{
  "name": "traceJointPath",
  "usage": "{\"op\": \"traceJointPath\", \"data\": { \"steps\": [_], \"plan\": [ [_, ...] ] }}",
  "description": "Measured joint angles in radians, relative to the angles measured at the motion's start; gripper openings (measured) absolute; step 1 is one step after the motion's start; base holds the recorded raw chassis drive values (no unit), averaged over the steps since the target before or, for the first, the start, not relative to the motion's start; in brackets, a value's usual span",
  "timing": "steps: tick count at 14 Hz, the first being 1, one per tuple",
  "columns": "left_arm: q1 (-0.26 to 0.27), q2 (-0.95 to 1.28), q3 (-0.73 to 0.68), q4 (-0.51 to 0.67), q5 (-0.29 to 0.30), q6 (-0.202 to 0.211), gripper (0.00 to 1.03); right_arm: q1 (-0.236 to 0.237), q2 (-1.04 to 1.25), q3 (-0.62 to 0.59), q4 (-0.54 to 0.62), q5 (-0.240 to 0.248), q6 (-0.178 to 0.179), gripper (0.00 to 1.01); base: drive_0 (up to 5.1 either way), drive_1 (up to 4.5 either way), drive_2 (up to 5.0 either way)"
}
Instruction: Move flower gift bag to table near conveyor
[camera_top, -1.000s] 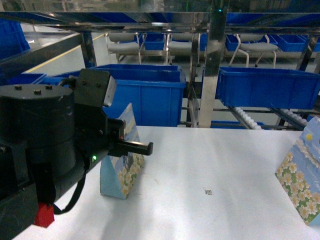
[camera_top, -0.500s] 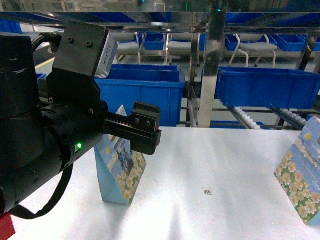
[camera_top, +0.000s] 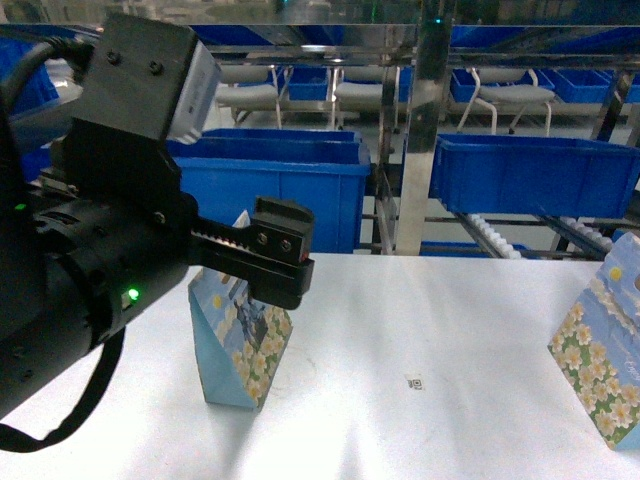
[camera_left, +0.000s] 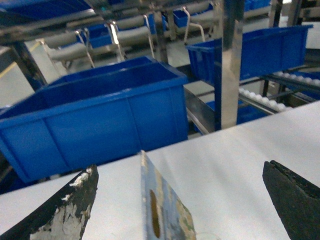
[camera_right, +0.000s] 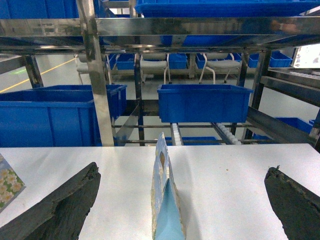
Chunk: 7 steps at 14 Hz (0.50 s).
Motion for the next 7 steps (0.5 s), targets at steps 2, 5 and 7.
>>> {"op": "traceJointPath", "data": {
  "steps": [2, 5, 7],
  "plan": [
    [0.007, -0.016, -0.012, 0.005, 0.0, 0.014, 0.98, 0.0, 0.0, 0.0, 0.0, 0.0, 0.0, 0.98, 0.0, 0.0, 0.0],
    [0.079, -0.144, -0.102, 0.0, 0.02, 0.074, 0.98, 0.0, 0.0, 0.0, 0.0, 0.0, 0.0, 0.98, 0.0, 0.0, 0.0],
    [0.124, -0.235, -0.156, 0.003, 0.049, 0.073, 0.98, 0.0, 0.0, 0.0, 0.0, 0.0, 0.0, 0.98, 0.0, 0.0, 0.0]
  ]
}}
